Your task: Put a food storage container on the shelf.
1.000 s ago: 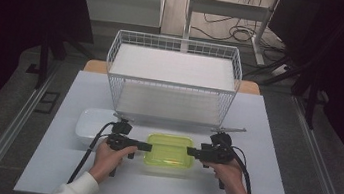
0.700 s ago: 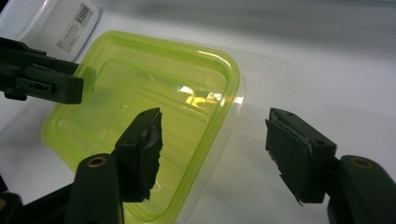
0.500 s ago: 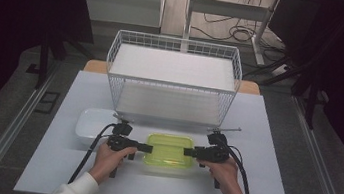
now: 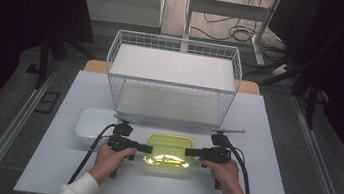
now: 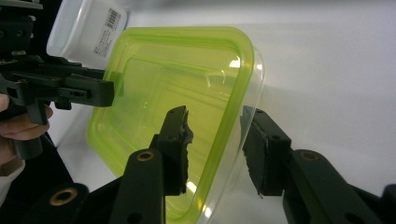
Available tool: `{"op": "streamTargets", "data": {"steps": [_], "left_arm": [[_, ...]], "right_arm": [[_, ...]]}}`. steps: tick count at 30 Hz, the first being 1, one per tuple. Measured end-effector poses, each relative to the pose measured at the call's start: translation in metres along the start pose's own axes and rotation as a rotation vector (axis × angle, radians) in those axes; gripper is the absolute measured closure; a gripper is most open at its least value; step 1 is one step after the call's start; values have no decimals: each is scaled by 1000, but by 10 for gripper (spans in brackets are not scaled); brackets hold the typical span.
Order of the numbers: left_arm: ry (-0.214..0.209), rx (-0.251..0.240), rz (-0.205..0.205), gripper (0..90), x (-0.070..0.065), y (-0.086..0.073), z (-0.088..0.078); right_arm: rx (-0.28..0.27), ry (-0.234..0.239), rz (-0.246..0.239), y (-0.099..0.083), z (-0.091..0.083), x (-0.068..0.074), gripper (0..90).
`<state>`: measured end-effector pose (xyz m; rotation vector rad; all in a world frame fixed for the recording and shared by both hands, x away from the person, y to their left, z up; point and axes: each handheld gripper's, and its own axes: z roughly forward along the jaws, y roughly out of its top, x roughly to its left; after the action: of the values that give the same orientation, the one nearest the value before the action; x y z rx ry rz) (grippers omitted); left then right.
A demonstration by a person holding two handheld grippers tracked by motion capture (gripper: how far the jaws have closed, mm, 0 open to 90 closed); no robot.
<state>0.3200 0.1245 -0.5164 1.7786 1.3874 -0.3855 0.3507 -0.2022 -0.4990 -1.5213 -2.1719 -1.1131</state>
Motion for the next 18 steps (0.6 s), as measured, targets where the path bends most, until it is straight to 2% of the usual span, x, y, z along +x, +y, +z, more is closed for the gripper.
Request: {"op": "streamTargets", "data": {"steps": [1,11,18], "left_arm": [[-1,-2,-2,698,0,0,0],[-6,-18,-3,717,0,-1,-1],[-17,-45,-5,761,0,-1,-4]], "right_arm": [[-7,-9,-6,0,-1,0,689],[-11,-8,-10,-3,-3,-2,710],[-50,3,-20,-6,-6,-1,750]]}}
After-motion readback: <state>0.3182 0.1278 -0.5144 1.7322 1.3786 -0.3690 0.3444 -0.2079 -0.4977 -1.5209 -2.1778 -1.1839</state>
